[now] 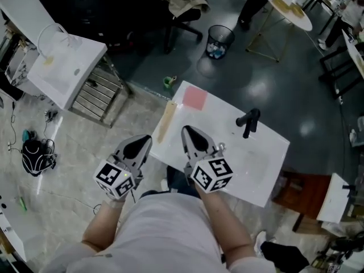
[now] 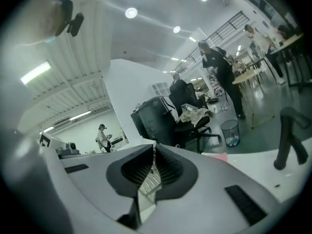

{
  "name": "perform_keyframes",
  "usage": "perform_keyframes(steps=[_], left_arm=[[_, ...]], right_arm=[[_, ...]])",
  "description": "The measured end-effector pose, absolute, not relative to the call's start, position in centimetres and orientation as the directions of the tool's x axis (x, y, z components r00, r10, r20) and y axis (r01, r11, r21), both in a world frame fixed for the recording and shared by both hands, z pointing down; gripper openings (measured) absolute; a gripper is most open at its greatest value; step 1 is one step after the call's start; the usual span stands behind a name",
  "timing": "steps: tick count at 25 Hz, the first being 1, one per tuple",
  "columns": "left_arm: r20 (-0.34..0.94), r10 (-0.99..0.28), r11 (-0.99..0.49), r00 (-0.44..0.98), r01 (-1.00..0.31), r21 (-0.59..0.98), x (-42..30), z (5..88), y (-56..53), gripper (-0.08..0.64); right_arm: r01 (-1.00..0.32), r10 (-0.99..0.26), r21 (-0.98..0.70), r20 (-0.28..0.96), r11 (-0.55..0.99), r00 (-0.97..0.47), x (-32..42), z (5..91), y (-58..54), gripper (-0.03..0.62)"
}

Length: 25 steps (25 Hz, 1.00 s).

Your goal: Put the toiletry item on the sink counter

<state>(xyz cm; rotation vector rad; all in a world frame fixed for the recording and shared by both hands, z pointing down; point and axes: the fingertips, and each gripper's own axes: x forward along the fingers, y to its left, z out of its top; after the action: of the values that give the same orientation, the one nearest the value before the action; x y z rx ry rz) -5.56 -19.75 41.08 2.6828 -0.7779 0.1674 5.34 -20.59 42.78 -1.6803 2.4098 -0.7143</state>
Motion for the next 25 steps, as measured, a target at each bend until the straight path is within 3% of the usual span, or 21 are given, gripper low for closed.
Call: perform_keyframes(steps=[13, 25], left_arm=[[0.121, -0.416, -0.872, 0.901, -0.433, 0.227, -1.6, 37.0, -19.9, 0.017], [0.102, -0.361, -0.906, 0.927, -0.375, 0.195, 0.5, 36.1, -19.0, 0.017]], right_arm=[[-0.938, -0.938, -0.077, 0.063, 0.337, -0.342, 6.4, 35.3, -17.4, 0.029], [-0.967, -0.967, 0.036, -0.024, 0.252, -0.253, 9.1, 32.0, -15.0, 0.029]])
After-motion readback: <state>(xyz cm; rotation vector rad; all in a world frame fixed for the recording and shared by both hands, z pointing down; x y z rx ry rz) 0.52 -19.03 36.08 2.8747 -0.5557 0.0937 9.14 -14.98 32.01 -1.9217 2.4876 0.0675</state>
